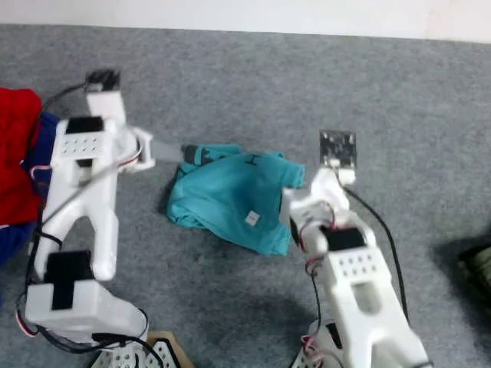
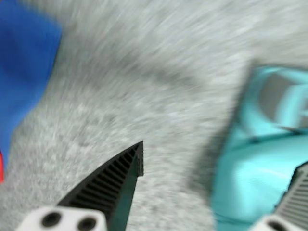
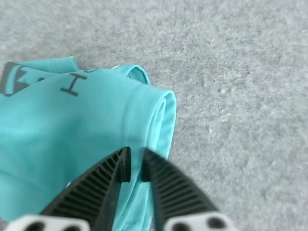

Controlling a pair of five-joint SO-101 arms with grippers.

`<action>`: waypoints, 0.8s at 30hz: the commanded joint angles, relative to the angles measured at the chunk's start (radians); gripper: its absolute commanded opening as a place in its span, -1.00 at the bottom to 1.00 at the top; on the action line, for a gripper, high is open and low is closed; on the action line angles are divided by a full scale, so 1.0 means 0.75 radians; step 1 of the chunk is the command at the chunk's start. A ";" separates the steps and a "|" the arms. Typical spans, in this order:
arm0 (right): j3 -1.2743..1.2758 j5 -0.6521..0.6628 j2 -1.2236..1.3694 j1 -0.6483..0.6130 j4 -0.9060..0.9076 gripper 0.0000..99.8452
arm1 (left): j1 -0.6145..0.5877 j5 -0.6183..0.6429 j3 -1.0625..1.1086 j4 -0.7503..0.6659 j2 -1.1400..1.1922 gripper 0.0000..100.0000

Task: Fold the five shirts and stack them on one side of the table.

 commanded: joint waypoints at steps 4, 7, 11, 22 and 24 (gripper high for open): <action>0.197 -0.004 -0.500 0.024 0.036 -0.97 | 0.314 0.002 -0.204 0.149 -0.169 -0.16; 0.253 0.012 -0.621 0.021 0.036 -0.97 | 0.422 0.002 -0.212 0.145 -0.167 -0.49; 0.279 0.061 -0.664 0.017 0.036 -0.97 | 0.474 0.002 -0.199 0.043 -0.167 -1.00; 0.277 0.070 -0.662 0.017 0.034 -0.97 | 0.760 0.002 -0.118 -0.203 0.093 -0.99; 0.277 0.070 -0.662 0.017 0.032 -0.97 | 0.815 0.002 -0.154 -0.209 0.159 -0.99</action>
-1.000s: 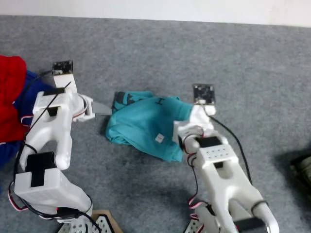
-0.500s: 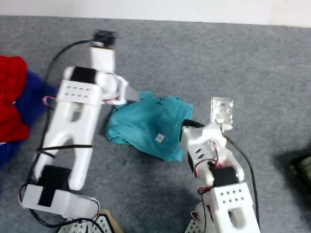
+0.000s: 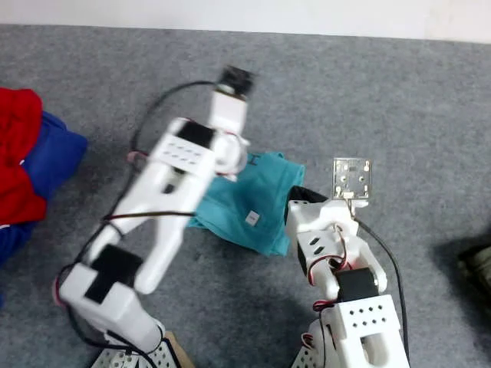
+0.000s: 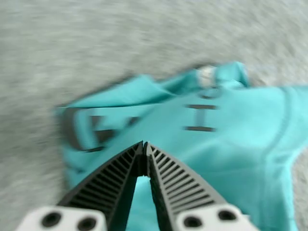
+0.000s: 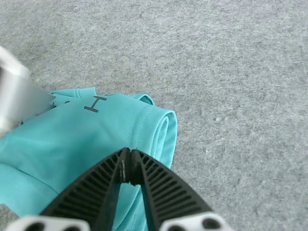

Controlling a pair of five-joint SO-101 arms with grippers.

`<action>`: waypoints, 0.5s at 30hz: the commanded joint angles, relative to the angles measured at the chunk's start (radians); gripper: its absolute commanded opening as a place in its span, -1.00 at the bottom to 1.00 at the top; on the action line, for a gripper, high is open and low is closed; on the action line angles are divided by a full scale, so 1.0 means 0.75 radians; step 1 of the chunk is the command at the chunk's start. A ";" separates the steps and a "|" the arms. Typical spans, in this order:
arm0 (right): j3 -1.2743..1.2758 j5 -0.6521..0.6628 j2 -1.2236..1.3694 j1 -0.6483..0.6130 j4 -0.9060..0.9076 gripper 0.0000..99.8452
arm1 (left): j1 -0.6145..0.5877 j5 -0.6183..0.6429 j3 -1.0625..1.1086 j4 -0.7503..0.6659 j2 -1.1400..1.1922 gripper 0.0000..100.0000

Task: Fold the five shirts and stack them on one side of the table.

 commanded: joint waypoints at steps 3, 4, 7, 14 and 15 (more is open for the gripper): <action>-0.001 0.020 -0.024 0.009 -0.042 -0.97 | 0.189 0.002 -0.093 -0.045 0.138 -0.99; 0.001 0.020 -0.019 0.009 -0.044 -0.97 | 0.208 0.002 -0.091 -0.045 0.144 -0.99; 0.001 0.020 0.001 0.009 -0.044 -0.97 | 0.232 0.000 -0.079 -0.045 0.159 -0.99; -0.001 0.020 0.050 0.009 -0.044 -0.97 | 0.046 0.000 -0.062 -0.051 0.165 -0.99; -0.001 0.020 0.052 0.009 -0.044 -0.97 | 0.011 -0.002 -0.048 -0.055 0.175 -0.99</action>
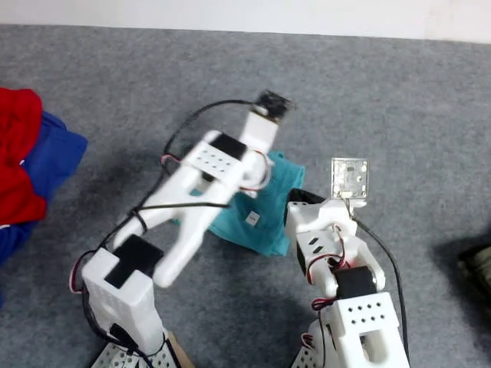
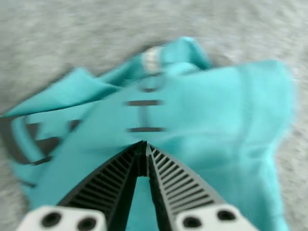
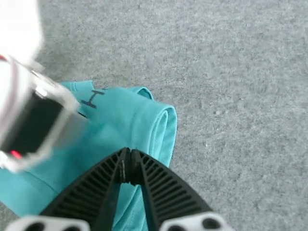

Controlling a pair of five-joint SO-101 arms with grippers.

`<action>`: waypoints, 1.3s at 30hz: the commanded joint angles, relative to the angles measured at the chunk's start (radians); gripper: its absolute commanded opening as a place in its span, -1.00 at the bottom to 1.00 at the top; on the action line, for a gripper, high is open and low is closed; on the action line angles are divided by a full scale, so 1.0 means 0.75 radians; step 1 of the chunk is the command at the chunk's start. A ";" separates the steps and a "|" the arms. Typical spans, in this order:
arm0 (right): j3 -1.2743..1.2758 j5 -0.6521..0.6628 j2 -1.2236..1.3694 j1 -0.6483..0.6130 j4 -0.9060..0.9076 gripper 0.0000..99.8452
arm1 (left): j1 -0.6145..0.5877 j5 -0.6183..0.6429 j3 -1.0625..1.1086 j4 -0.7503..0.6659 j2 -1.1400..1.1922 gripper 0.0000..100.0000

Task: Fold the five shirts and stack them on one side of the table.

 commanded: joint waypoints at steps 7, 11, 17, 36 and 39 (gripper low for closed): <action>-0.017 0.020 0.017 0.009 -0.030 -0.97 | -0.281 -0.002 -0.024 -0.078 0.181 -0.99; -0.017 0.020 0.017 0.009 -0.030 -0.97 | -0.326 -0.002 -0.079 -0.072 0.208 -0.99; -0.017 0.020 0.019 0.009 -0.030 -0.97 | -0.449 -0.002 -0.083 -0.078 0.206 -0.99; -0.005 0.023 0.019 -0.036 -0.075 -0.97 | -0.482 0.006 -0.247 0.025 0.206 -0.99; -0.005 0.025 0.019 -0.036 -0.075 -0.97 | -0.351 0.006 -0.345 0.158 0.206 -0.99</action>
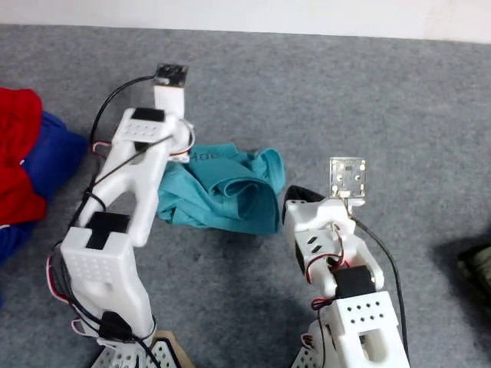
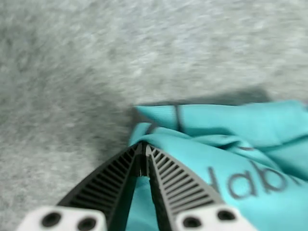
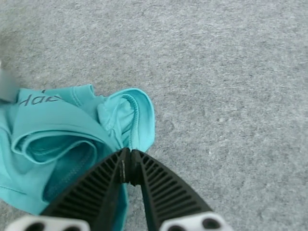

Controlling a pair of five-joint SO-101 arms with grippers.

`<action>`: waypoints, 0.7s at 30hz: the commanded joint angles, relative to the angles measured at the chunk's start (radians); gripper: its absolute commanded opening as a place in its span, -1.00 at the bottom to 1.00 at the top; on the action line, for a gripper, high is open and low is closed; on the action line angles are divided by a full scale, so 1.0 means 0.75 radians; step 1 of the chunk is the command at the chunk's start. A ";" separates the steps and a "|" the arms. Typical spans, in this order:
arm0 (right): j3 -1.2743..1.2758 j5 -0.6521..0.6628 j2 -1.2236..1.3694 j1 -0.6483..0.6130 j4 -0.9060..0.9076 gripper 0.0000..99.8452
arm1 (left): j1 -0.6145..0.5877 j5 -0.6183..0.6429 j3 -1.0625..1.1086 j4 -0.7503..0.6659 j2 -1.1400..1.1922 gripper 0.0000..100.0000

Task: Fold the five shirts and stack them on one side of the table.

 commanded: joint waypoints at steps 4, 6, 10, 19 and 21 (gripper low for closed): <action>-0.005 0.016 0.005 -0.017 -0.028 -0.97 | 0.326 0.002 -0.212 0.215 -0.007 -0.99; -0.005 0.016 0.005 -0.017 -0.028 -0.97 | 0.382 0.002 -0.216 0.215 0.001 -0.99; -0.005 0.047 0.005 -0.017 -0.028 -0.97 | 0.453 0.002 -0.212 0.213 0.003 -0.99; -0.005 0.078 0.005 -0.021 -0.028 -0.97 | 0.463 0.035 -0.222 0.168 -0.015 -0.99; -0.005 0.078 0.005 -0.024 -0.028 -0.97 | 0.459 0.106 -0.249 0.213 -0.046 -0.99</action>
